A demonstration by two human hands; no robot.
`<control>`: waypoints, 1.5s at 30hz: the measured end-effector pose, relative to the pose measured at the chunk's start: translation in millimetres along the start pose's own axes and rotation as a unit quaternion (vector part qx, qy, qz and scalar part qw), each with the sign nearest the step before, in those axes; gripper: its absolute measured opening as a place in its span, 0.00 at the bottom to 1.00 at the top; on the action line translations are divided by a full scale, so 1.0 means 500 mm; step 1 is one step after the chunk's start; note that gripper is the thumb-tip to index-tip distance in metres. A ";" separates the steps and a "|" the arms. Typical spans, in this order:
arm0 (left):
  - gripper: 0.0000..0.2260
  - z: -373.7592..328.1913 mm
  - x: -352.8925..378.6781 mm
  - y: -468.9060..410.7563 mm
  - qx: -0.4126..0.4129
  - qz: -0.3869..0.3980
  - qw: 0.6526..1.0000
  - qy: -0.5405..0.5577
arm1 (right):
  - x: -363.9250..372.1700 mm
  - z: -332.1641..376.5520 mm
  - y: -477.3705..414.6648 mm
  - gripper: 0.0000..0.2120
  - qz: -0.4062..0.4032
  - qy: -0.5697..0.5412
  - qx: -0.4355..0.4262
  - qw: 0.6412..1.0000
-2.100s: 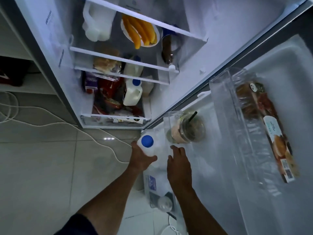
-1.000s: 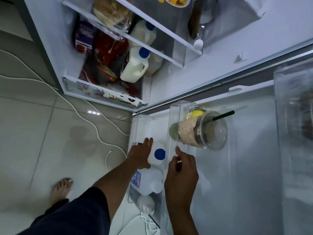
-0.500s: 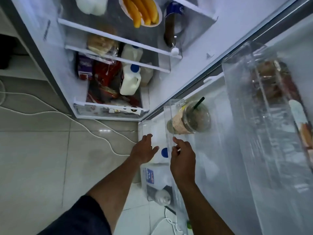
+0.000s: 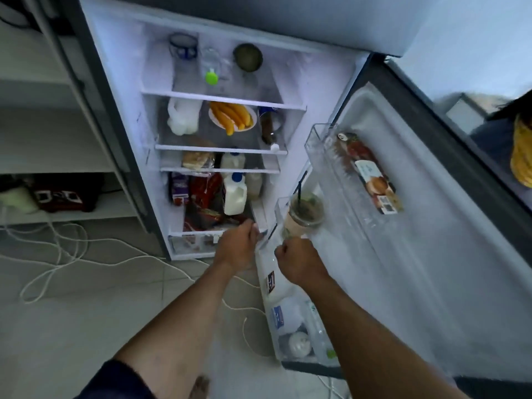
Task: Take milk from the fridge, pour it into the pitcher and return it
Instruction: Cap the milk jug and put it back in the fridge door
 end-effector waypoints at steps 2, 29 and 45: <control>0.15 -0.030 -0.051 0.013 0.012 -0.017 1.000 0.007 | -0.059 0.021 0.021 0.16 -0.021 -0.007 -0.030 0.999; 0.23 -0.568 -0.066 0.396 0.312 0.062 0.942 -0.105 | -0.598 -0.200 0.341 0.17 -0.289 0.093 -0.086 0.949; 0.15 -0.397 -0.258 0.332 0.235 0.062 0.950 -0.195 | -0.574 -0.082 0.356 0.09 -0.261 -0.116 -0.157 0.945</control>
Point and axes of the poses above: each hand's wrist, its own y-axis away from the middle knuckle, its own x-axis out of the palm, z = x × y, the point moved 10 cm from there along -y, towards the middle knuckle, and after that the axes turned 11 degrees about -z, right-handed, at the moved point
